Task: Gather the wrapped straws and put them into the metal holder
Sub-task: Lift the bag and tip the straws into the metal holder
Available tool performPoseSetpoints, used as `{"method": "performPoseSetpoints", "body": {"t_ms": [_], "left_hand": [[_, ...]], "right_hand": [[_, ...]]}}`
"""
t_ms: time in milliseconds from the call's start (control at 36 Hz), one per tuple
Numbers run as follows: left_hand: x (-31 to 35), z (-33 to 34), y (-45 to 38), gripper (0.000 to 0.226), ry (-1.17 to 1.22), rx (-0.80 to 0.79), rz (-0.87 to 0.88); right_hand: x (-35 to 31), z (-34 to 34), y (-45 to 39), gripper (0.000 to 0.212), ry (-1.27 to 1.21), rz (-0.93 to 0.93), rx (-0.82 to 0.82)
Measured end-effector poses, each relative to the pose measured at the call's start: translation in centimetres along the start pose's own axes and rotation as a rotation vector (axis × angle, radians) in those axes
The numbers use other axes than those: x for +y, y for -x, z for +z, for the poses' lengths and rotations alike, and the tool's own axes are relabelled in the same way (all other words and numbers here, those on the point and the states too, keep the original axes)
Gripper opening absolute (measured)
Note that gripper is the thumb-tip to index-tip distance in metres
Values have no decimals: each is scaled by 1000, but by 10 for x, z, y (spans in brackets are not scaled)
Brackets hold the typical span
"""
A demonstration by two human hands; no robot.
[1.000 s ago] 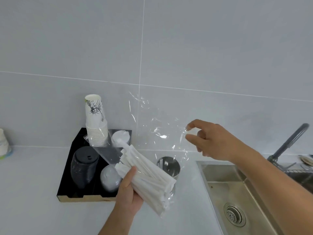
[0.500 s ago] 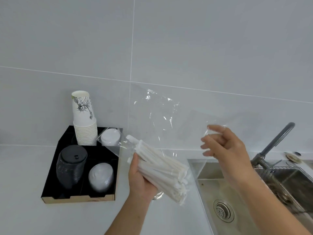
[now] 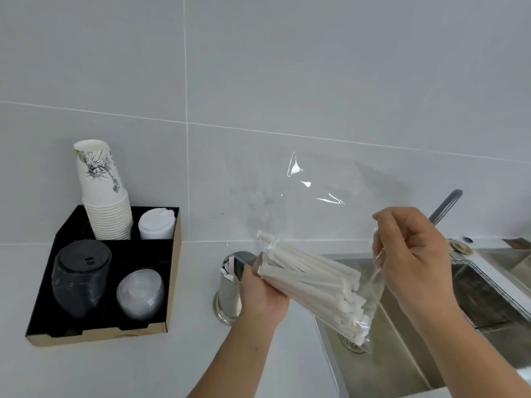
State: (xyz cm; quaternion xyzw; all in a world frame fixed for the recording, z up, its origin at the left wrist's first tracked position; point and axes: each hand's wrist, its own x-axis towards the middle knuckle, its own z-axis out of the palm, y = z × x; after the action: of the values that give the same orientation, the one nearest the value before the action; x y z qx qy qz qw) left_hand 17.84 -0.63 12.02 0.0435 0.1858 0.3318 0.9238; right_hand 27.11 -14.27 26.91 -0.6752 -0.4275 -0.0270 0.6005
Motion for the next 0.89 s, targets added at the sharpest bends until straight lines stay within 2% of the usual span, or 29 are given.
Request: {"method": "performPoseSetpoints", "body": {"t_ms": [306, 417, 556, 694, 889], "left_hand": [[-39, -14, 2, 38, 149, 73, -29], [-43, -14, 0, 20, 210, 177, 2], [-42, -15, 1, 7, 263, 179, -1], [-43, -17, -1, 20, 321, 122, -13], [-47, -20, -9, 24, 353, 125, 14]], "right_hand": [[5, -28, -6, 16, 57, -56, 7], [6, -32, -7, 15, 43, -47, 11], [7, -37, -9, 16, 23, -16, 17], [4, -33, -14, 15, 28, -27, 29], [-3, -21, -23, 18, 24, -49, -22]]}}
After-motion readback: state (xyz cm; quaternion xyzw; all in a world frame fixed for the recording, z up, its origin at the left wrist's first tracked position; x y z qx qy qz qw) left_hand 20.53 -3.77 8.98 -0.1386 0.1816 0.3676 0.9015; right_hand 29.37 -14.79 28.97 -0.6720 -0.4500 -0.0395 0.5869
